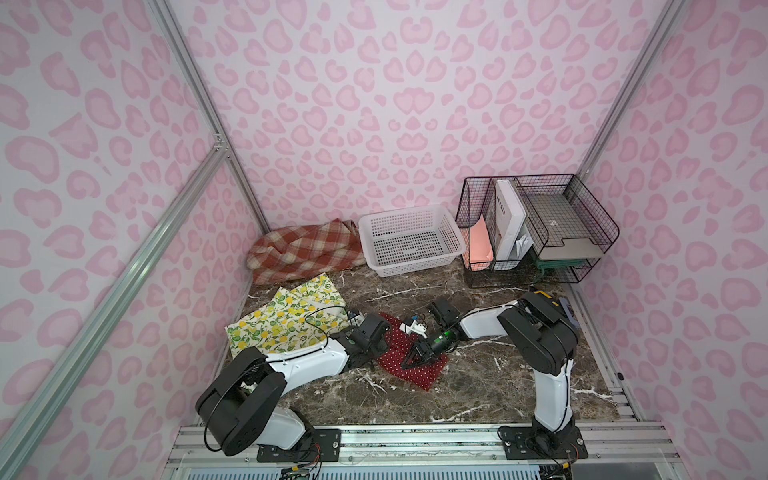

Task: Roll up the skirts
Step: Roll the skirt at the center of the board.

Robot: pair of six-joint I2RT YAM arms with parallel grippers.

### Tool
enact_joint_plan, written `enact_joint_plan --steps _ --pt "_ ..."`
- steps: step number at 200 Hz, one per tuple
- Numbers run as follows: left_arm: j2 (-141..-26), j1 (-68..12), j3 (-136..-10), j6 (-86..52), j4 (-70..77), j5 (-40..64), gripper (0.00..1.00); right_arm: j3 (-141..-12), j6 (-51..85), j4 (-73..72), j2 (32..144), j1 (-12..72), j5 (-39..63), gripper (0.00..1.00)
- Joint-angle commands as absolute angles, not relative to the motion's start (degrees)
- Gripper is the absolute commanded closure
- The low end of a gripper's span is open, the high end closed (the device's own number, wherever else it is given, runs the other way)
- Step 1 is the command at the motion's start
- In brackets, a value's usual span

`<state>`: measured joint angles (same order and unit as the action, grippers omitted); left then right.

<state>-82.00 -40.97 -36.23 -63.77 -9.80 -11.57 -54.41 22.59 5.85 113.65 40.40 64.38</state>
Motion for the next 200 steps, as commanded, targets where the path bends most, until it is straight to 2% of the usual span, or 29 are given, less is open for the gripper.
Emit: enact_joint_plan --steps 1,5,9,20,60,76,85,100,133,155,184,200 --pt "-82.3 -40.7 -37.5 -61.3 -18.5 -14.4 1.00 -54.1 19.5 16.9 109.7 41.3 45.0 0.49" --pt "-82.6 -40.8 -37.8 -61.0 -18.9 -14.2 1.00 -54.2 19.1 18.3 108.3 41.8 43.1 0.45" --pt "-82.8 -40.8 -38.1 -60.5 -19.3 -13.8 1.00 -54.2 18.9 19.7 106.8 42.1 40.5 0.36" --pt "-83.5 -40.8 -38.9 -59.7 -20.5 -13.1 1.00 -54.7 18.5 23.6 102.5 43.5 34.5 0.31" --pt "-85.3 -40.8 -41.2 -57.3 -23.3 -11.7 1.00 -56.4 21.2 32.6 86.7 48.4 19.4 0.30" --pt "-85.5 -40.9 -41.5 -57.3 -23.9 -11.4 1.00 -58.0 21.3 35.2 82.6 52.6 9.6 0.31" --pt "-85.6 -40.9 -41.8 -57.3 -24.1 -11.4 1.00 -58.6 22.1 35.8 81.0 55.0 3.7 0.34" --pt "-85.7 -40.9 -42.0 -57.3 -24.3 -11.4 1.00 -57.1 21.0 32.6 79.0 59.5 0.3 0.35" --pt "-86.0 -40.9 -42.4 -57.5 -24.2 -10.8 1.00 -52.6 17.1 21.6 79.8 68.5 -4.4 0.20" --pt "-86.3 -40.9 -42.7 -57.5 -24.2 -10.4 1.00 -52.1 14.7 16.8 82.5 71.3 -5.8 0.15" --pt "-86.0 -40.9 -42.6 -57.8 -24.1 -10.1 1.00 -52.8 12.2 13.7 87.3 72.5 -10.4 0.13" --pt "-85.5 -40.8 -42.2 -58.0 -23.7 -9.9 1.00 -52.0 10.8 11.5 89.2 72.5 -11.6 0.16"
